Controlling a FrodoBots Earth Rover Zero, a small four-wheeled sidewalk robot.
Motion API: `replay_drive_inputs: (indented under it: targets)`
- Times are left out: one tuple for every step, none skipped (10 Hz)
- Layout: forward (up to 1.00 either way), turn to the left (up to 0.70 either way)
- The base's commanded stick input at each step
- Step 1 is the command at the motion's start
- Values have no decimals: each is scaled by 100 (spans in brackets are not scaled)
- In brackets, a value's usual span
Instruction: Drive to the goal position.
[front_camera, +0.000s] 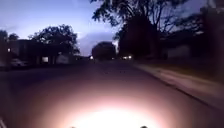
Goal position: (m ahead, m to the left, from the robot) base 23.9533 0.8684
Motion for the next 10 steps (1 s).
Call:
replay_drive_inputs:
  targets:
    - [70,0]
    - [70,0]
    - [70,0]
    - [70,0]
    - [70,0]
    - [70,0]
    - [70,0]
    - [70,0]
    - [70,0]
    - [70,0]
